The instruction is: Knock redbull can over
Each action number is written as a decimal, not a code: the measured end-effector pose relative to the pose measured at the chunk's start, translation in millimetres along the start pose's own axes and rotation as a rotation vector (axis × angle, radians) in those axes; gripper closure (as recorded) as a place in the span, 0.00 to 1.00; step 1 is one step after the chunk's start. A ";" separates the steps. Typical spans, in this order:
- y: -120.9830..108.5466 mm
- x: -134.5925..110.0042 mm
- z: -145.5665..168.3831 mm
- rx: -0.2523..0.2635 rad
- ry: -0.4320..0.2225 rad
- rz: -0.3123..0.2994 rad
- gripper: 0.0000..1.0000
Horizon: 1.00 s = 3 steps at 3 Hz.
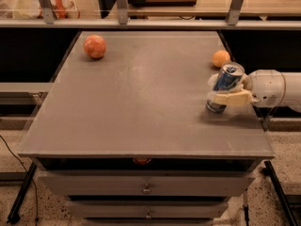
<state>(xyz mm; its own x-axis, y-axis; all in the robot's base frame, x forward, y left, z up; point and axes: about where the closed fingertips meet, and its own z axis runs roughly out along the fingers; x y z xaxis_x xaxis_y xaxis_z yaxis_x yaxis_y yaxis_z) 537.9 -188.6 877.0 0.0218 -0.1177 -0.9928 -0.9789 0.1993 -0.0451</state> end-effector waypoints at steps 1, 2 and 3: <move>0.0 0.0 0.1 0.000 0.000 0.000 0.84; 0.0 0.0 0.2 0.000 0.000 0.000 0.62; 0.1 0.0 0.3 -0.001 0.000 0.000 0.38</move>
Offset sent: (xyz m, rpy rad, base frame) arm -0.0124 0.1221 -0.0563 -0.0573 0.1396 0.3022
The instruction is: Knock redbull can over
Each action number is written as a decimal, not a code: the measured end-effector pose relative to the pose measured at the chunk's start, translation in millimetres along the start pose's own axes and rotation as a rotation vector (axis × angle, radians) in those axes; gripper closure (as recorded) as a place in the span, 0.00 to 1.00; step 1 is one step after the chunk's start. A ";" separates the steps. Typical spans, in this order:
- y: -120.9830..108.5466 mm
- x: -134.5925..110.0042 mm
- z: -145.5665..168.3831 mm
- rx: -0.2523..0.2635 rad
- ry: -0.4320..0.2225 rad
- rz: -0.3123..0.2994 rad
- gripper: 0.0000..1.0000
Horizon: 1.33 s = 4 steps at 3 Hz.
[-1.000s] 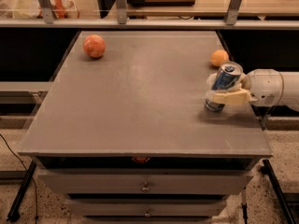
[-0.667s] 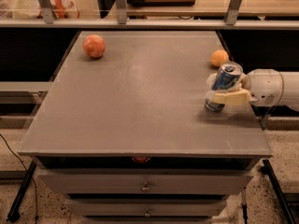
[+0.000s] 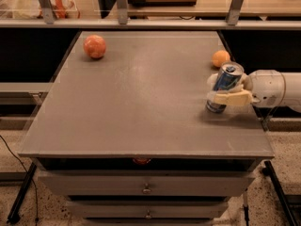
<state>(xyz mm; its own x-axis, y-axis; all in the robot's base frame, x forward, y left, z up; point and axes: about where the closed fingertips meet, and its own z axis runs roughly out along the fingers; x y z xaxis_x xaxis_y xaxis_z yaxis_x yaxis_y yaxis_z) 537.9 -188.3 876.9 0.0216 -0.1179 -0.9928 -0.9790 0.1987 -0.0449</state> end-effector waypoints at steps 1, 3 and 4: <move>0.0 0.0 0.1 0.000 0.000 0.000 0.15; 17.9 29.1 79.2 -0.173 0.039 0.114 0.00; 22.2 33.6 98.5 -0.222 0.052 0.132 0.00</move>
Offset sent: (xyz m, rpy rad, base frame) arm -0.0021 0.1153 -0.0623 -0.0242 0.2301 0.2364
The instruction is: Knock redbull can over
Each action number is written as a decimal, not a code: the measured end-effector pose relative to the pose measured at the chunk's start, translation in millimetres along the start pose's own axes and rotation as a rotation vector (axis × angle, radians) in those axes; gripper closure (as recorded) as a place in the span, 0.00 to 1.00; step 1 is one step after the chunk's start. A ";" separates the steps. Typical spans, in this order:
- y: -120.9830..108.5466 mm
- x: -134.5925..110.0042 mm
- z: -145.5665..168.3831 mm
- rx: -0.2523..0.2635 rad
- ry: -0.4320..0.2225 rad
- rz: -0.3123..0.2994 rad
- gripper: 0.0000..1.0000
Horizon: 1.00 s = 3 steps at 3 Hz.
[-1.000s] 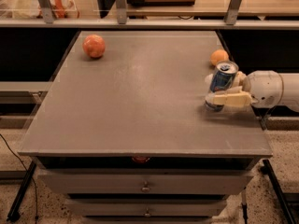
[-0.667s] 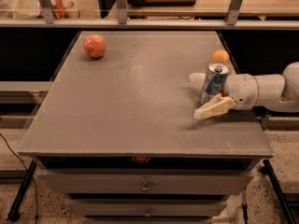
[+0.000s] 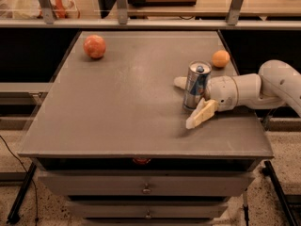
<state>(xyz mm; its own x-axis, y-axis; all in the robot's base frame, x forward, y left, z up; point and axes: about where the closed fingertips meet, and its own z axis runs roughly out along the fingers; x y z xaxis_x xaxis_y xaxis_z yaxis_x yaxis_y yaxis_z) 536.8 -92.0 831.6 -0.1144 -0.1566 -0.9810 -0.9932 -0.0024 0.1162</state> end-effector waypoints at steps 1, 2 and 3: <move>-0.7 -0.2 8.0 -0.021 0.016 -0.001 0.00; -6.0 -13.5 0.4 0.002 0.067 -0.052 0.00; -6.0 -13.5 0.5 0.002 0.067 -0.052 0.00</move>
Offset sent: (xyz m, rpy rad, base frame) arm 0.0075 0.0012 0.0103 -0.0771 -0.0539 0.0160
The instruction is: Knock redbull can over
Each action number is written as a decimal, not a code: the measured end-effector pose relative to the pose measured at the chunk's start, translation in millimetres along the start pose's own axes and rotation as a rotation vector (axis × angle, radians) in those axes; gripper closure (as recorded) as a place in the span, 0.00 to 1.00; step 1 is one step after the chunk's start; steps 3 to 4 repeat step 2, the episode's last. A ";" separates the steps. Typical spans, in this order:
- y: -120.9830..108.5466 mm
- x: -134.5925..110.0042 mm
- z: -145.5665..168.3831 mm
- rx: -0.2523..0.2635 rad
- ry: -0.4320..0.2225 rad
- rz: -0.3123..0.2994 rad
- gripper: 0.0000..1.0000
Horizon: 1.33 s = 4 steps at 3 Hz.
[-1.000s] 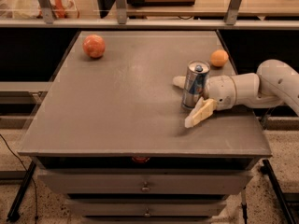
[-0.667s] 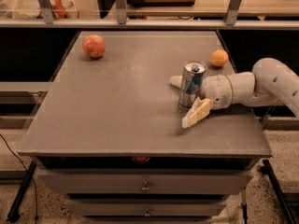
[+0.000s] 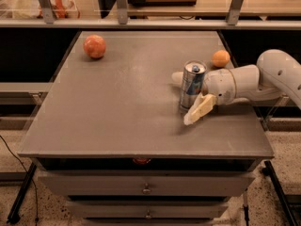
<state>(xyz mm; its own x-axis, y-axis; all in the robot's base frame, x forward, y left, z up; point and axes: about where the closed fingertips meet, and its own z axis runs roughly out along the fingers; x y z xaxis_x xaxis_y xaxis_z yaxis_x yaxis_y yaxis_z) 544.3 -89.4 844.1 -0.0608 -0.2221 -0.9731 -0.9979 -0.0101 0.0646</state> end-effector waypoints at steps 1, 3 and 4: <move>-0.1 -6.1 1.2 0.008 0.039 -0.009 0.00; 2.0 -21.2 -1.8 0.033 0.140 -0.023 0.00; 2.0 -21.2 -1.8 0.033 0.140 -0.023 0.00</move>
Offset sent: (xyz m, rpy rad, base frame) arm -0.0020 -0.0049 0.0452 -0.2904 -0.0604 -0.0494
